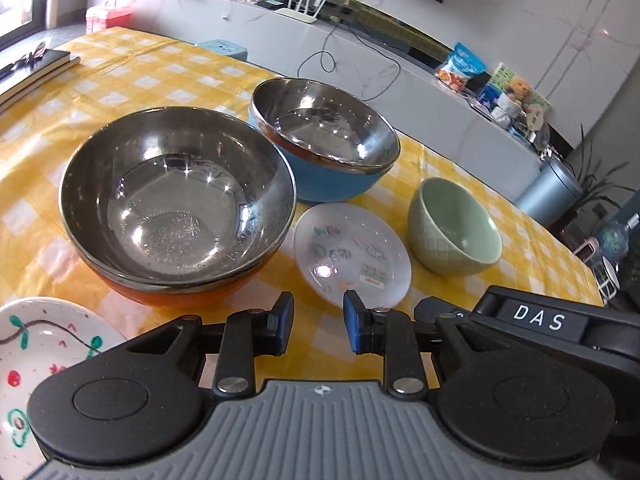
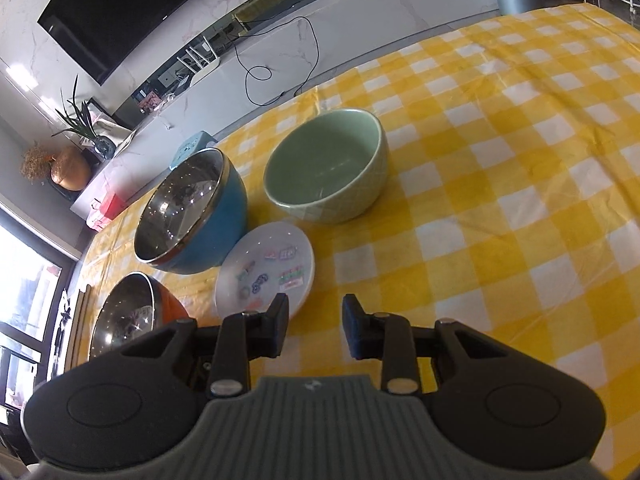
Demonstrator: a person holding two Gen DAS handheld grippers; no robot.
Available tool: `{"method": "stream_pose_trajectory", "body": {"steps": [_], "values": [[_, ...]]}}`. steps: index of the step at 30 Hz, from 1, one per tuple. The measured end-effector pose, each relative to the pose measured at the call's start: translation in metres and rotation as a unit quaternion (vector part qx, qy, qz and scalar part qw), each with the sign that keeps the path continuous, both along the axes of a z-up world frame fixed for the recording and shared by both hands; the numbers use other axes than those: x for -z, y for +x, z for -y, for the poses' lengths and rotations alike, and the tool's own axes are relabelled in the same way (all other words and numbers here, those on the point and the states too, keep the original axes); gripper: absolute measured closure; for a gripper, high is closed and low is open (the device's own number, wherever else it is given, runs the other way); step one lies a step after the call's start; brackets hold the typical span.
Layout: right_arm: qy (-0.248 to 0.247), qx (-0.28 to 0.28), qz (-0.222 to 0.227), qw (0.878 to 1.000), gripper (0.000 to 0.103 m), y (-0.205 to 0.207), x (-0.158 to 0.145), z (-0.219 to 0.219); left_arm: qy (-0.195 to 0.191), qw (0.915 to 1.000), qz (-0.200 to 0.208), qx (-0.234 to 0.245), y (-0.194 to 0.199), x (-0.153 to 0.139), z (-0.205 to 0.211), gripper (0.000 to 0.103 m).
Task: Organize plates and bowls
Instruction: 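Move the left tool to the rim of the small white sticker plate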
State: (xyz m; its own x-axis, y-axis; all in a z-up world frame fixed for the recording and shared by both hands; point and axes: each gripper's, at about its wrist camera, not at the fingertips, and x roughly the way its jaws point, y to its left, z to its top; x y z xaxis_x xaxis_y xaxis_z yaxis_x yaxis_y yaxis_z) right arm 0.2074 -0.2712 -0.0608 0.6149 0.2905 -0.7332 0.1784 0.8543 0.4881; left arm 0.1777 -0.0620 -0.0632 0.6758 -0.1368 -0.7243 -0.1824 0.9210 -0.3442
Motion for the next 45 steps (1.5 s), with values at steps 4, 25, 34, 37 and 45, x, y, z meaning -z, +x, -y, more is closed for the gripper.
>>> {"method": "stream_pose_trajectory", "body": {"steps": [4, 25, 34, 37, 45], "values": [[0.003, 0.005, -0.01, 1.0, 0.074, 0.009, 0.006, -0.001, 0.005, 0.9997, -0.001, -0.023, 0.007, 0.005, 0.003, 0.073], [-0.017, 0.017, -0.052, 0.998, 0.102, 0.029, 0.017, -0.007, -0.006, 0.9997, -0.024, 0.005, 0.016, 0.011, 0.007, 0.09], [-0.027, -0.019, -0.069, 0.997, 0.101, -0.001, 0.003, -0.005, -0.011, 0.9981, -0.048, 0.038, -0.01, 0.003, 0.0, 0.089], [-0.035, -0.034, -0.068, 0.996, 0.101, -0.014, -0.002, -0.004, -0.013, 0.9965, -0.061, 0.056, -0.018, 0.0, 0.0, 0.089], [-0.045, -0.066, -0.074, 0.994, 0.101, -0.042, -0.001, 0.007, -0.005, 0.9897, -0.097, 0.106, -0.034, -0.003, 0.008, 0.089]]}}
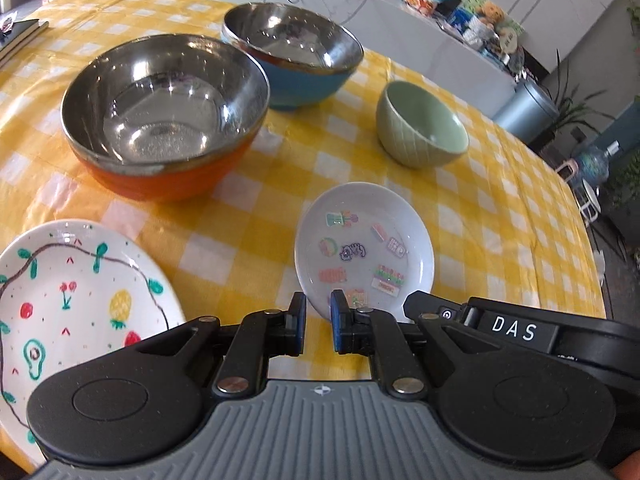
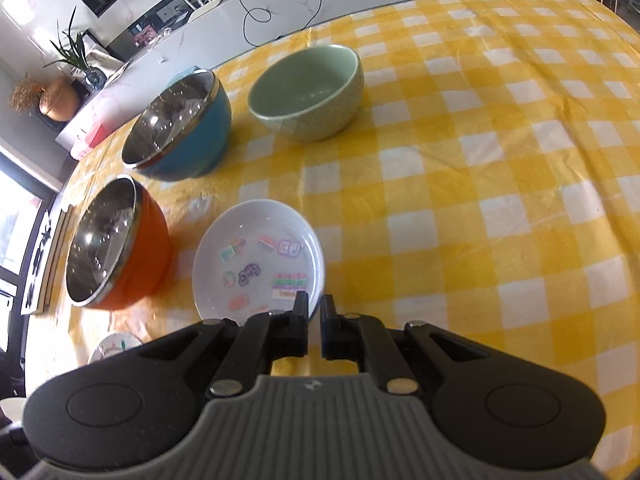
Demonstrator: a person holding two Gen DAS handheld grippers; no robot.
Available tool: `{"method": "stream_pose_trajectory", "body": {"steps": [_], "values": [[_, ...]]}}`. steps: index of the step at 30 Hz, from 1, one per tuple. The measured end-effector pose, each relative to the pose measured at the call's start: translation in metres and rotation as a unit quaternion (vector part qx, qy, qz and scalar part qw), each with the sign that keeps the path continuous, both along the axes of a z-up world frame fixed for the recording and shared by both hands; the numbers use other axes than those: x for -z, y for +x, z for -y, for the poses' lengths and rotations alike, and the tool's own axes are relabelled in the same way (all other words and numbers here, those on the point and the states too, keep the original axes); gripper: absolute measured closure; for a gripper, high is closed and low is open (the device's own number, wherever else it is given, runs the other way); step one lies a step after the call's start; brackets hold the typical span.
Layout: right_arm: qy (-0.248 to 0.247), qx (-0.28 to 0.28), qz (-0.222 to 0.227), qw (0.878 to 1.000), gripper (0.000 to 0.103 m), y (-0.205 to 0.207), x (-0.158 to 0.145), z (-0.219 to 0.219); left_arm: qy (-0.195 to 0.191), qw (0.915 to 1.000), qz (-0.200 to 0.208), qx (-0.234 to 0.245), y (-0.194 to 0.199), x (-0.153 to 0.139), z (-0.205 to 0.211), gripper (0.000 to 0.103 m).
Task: Organize plates and bowls
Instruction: 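Move the left tool to the rim of the small white sticker plate, then close the left tool on the sticker plate rim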
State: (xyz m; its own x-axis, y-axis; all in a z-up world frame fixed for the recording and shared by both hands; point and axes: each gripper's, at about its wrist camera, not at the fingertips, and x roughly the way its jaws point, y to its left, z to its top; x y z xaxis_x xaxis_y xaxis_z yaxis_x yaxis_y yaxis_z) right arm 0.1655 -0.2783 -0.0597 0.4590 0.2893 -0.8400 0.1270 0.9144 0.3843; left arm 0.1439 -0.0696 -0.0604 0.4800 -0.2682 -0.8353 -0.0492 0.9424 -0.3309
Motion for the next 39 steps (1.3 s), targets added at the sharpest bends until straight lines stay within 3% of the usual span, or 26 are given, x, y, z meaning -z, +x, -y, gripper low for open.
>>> {"method": "stream_pose_trajectory", "body": {"steps": [10, 14, 18, 23, 31, 35, 39], "values": [[0.009, -0.02, -0.017, 1.0, 0.101, -0.016, 0.005, 0.005, 0.014, 0.9989, -0.029, 0.035, -0.011, 0.004, 0.004, 0.083], [0.008, -0.016, -0.012, 1.0, 0.096, -0.013, 0.004, 0.006, 0.042, 0.998, -0.006, 0.047, -0.011, -0.001, 0.005, 0.069], [0.008, -0.011, -0.002, 1.0, 0.094, -0.013, 0.001, 0.009, 0.058, 0.9968, 0.008, 0.055, -0.004, -0.004, 0.003, 0.067], [0.008, -0.009, -0.005, 1.0, 0.083, -0.01, 0.003, 0.009, 0.076, 0.9932, 0.031, 0.082, 0.002, -0.004, 0.009, 0.067], [-0.001, -0.017, -0.011, 1.0, 0.082, -0.007, 0.008, 0.004, 0.095, 0.9903, 0.034, 0.096, 0.006, 0.003, 0.013, 0.085], [-0.007, -0.019, -0.011, 1.0, 0.09, -0.004, 0.01, 0.0, 0.093, 0.9903, 0.034, 0.097, 0.008, 0.006, 0.012, 0.094], [-0.018, -0.018, -0.009, 1.0, 0.097, -0.005, 0.01, -0.001, 0.092, 0.9903, 0.041, 0.096, 0.006, 0.004, 0.011, 0.096]]}}
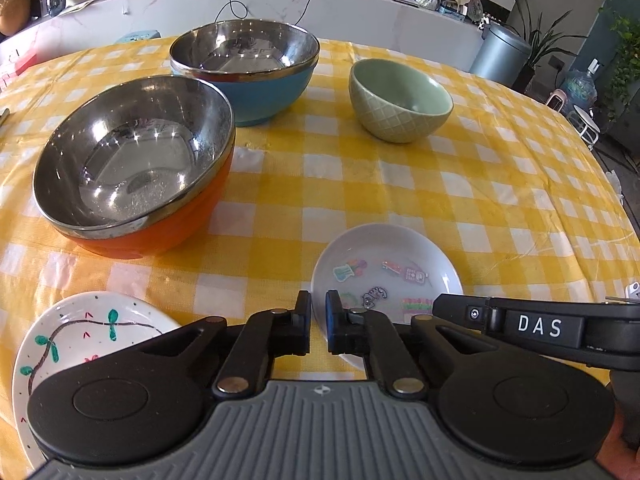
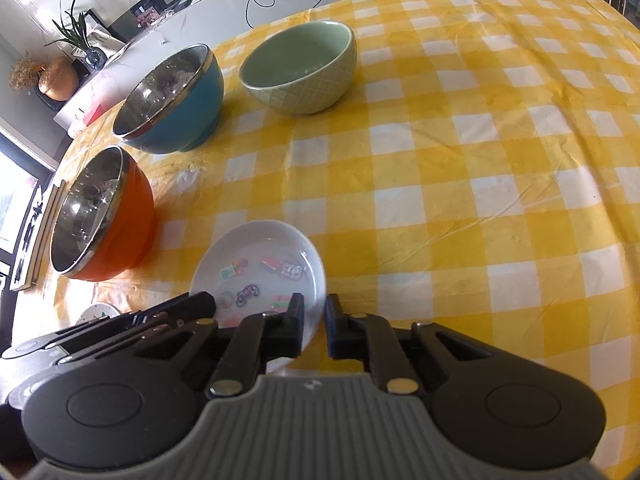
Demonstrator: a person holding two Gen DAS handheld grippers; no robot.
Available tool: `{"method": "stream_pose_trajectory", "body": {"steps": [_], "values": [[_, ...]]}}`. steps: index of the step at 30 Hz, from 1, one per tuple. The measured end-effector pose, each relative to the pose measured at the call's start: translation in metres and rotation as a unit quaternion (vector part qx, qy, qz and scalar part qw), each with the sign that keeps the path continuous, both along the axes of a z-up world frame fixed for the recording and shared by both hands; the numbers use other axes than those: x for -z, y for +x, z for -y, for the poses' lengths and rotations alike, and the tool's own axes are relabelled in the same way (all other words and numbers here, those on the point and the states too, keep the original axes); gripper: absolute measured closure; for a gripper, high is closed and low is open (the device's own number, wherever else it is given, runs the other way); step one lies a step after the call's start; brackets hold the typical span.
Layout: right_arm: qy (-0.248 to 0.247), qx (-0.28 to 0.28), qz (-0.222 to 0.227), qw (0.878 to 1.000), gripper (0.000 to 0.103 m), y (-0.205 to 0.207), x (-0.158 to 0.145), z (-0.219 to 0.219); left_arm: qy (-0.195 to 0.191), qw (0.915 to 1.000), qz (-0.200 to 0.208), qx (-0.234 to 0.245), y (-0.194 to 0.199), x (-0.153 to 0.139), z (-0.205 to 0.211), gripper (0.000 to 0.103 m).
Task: Organize plates and bowls
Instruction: 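Close the left tool on the sticker plate rim, then carry the sticker plate with the left tool onto the vine-painted plate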
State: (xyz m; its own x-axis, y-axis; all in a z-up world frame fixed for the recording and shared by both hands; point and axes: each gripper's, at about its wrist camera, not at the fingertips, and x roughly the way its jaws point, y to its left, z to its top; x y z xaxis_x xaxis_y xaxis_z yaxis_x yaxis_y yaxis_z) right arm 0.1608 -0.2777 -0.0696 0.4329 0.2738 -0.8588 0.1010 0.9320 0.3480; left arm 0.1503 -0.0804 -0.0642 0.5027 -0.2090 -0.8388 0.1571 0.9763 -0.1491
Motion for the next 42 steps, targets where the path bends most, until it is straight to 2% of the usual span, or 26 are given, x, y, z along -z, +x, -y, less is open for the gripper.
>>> {"method": "stream_pose_trajectory", "body": {"steps": [10, 23, 36, 42], "values": [[0.005, -0.021, 0.026, 0.999, 0.098, -0.012, -0.018, -0.004, 0.002, 1.0, -0.005, -0.002, -0.019, -0.019, -0.015, 0.096], [0.042, -0.103, 0.025, 0.994, 0.102, -0.03, -0.027, -0.054, -0.001, 0.9991, -0.021, -0.036, -0.06, -0.04, -0.077, 0.096], [0.056, -0.157, 0.021, 0.986, 0.102, -0.032, -0.027, -0.112, -0.02, 0.9954, -0.035, -0.087, -0.08, -0.037, -0.137, 0.096], [0.067, -0.159, 0.0, 0.985, 0.102, -0.023, -0.018, -0.128, -0.029, 0.9927, -0.042, -0.11, -0.079, -0.03, -0.155, 0.096]]}}
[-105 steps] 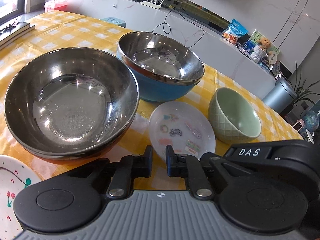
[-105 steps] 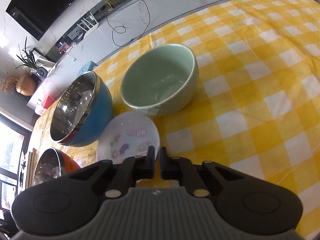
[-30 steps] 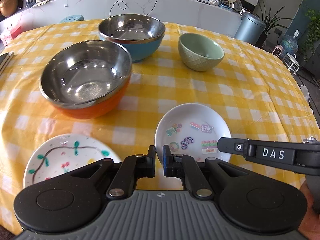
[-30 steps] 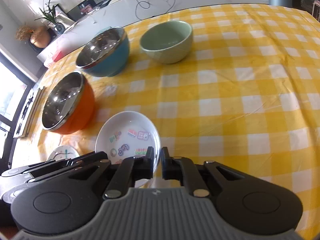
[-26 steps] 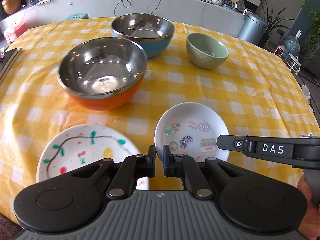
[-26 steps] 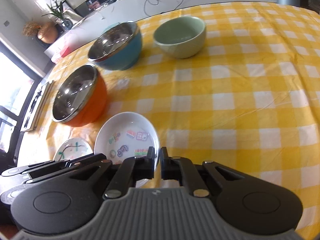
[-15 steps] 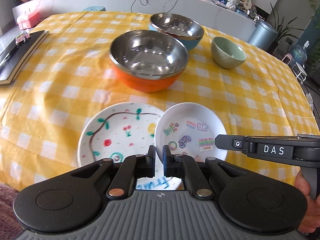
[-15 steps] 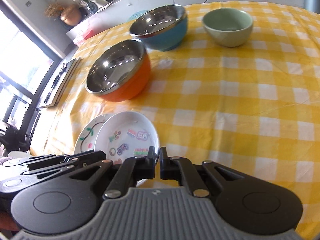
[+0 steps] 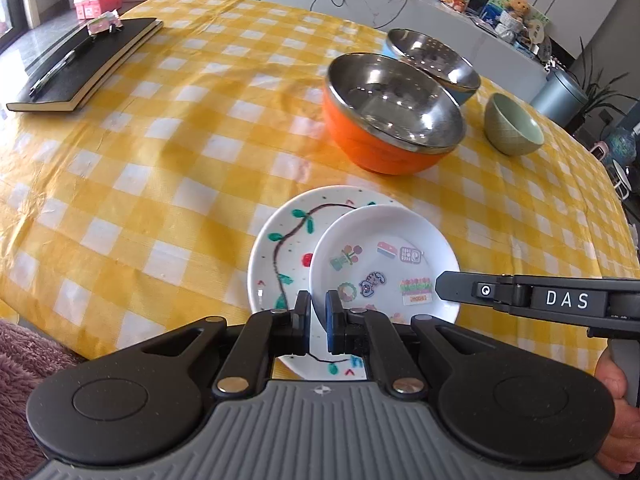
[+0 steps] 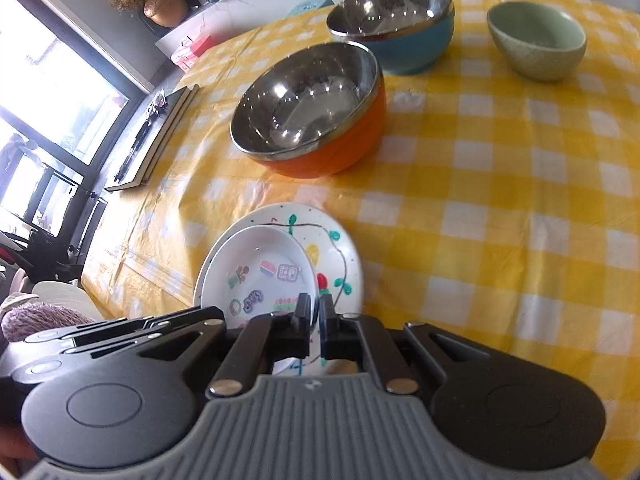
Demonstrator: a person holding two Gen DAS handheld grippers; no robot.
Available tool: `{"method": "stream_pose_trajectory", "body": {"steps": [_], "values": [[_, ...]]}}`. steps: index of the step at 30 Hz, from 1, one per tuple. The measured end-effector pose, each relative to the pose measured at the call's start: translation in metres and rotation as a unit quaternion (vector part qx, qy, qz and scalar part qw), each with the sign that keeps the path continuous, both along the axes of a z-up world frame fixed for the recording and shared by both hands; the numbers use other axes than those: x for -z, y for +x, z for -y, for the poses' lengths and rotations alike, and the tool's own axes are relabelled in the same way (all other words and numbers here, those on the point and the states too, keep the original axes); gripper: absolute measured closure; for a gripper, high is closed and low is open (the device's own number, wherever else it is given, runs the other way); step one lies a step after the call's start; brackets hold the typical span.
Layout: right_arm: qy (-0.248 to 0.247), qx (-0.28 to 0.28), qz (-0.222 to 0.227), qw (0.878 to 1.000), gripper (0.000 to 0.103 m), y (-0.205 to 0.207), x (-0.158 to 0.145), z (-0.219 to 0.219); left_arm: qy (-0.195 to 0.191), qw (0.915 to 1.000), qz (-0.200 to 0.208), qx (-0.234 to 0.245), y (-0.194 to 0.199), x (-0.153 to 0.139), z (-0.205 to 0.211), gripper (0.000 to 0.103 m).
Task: Organize plates and bowls
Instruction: 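Carry the sticker plate with the left tool onto the vine-painted plate, then open the left tool and release the sticker plate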
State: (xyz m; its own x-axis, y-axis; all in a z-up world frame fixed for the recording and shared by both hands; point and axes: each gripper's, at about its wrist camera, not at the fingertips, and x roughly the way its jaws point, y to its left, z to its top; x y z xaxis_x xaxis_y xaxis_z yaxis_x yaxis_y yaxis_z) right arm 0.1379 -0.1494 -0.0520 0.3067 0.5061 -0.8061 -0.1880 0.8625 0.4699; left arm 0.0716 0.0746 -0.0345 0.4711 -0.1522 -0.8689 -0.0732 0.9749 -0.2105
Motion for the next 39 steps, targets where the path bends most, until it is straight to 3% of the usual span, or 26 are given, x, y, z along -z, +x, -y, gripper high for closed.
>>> {"method": "stream_pose_trajectory", "body": {"steps": [4, 15, 18, 21, 23, 25, 31, 39], "values": [[-0.014, -0.002, -0.004, 1.0, 0.102, 0.005, 0.007, -0.009, -0.013, 0.9999, 0.001, -0.006, 0.003, 0.004, -0.006, 0.096], [-0.012, -0.005, -0.015, 1.0, 0.1, 0.008, 0.013, -0.01, -0.005, 1.0, 0.006, -0.005, 0.007, 0.011, -0.007, 0.095], [-0.006, -0.006, -0.017, 1.0, 0.096, 0.008, 0.013, -0.009, -0.004, 1.0, 0.006, -0.003, 0.008, 0.011, -0.006, 0.094], [-0.015, -0.01, -0.007, 1.0, 0.095, 0.006, 0.01, -0.008, -0.005, 1.0, 0.007, -0.001, 0.007, 0.009, -0.006, 0.083], [-0.02, -0.012, 0.002, 1.0, 0.088, 0.005, 0.007, -0.008, -0.003, 0.9999, 0.011, -0.001, 0.006, 0.007, -0.007, 0.075], [-0.014, -0.011, 0.008, 1.0, 0.081, 0.004, 0.003, -0.005, 0.003, 0.9999, 0.015, -0.002, 0.006, 0.004, -0.006, 0.073], [-0.005, 0.002, 0.031, 0.999, 0.076, 0.006, -0.008, 0.005, 0.005, 0.9993, 0.036, -0.004, 0.009, -0.008, -0.006, 0.066], [0.003, 0.042, 0.073, 0.996, 0.071, 0.015, -0.024, 0.024, 0.013, 0.9966, 0.08, 0.013, 0.029, -0.033, 0.001, 0.064]]}}
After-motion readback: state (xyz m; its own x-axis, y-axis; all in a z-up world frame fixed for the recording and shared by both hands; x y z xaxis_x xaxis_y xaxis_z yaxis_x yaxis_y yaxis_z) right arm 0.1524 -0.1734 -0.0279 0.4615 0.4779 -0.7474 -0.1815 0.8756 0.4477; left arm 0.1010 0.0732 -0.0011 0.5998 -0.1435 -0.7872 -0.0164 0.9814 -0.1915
